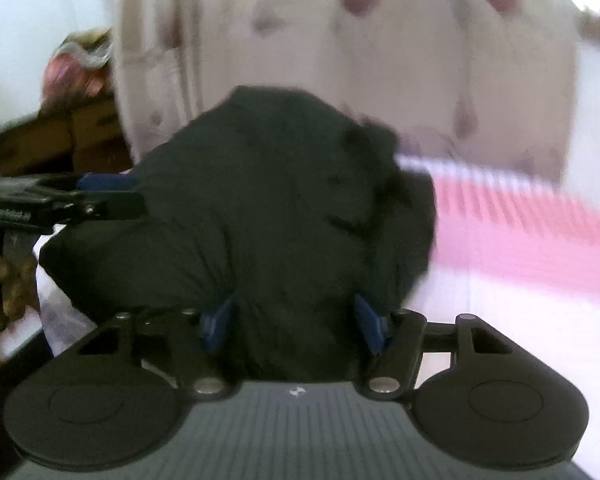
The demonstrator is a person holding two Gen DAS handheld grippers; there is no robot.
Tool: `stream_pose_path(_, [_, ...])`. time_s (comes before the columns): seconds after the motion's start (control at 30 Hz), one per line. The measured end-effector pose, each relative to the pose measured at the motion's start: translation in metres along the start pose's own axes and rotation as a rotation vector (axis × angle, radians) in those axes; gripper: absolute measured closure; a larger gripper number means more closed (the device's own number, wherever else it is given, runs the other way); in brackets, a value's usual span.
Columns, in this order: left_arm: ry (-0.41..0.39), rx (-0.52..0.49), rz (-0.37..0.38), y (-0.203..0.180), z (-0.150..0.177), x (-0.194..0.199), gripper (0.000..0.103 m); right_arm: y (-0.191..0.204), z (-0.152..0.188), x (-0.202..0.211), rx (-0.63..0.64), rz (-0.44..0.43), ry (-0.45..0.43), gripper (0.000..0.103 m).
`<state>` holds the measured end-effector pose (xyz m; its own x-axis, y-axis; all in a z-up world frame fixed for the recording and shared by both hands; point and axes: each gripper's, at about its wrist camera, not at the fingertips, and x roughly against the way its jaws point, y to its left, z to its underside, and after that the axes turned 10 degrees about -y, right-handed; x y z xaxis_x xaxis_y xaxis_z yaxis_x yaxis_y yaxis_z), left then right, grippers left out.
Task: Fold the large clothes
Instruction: 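Release the jacket and lift both grippers off the bundle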
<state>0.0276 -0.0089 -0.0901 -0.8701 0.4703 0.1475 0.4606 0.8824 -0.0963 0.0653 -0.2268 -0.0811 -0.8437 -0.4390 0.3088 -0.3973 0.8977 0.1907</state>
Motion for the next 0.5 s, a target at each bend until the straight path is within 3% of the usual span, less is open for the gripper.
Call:
stream_pose_path(0.23, [-0.009,0.05,0.015,0.009,0.008,0.0,0.008,-0.02,0.016,-0.01,-0.087,-0.021,-0.017,0.039])
stream_pose_path(0.37, [0.005,0.013,-0.016,0.001,0.004,-0.001,0.003,-0.028,0.013,-0.009,-0.155,-0.047,-0.01,0.037])
stream_pose_path(0.47, [0.012,0.011,-0.072,-0.008,-0.005,-0.002,0.0,-0.023,0.009,-0.003,-0.143,-0.03,-0.01,0.027])
stream_pose_path(0.5, [0.013,0.013,-0.095,-0.01,-0.008,-0.001,0.0,-0.022,0.008,0.0,-0.139,-0.018,-0.013,0.015])
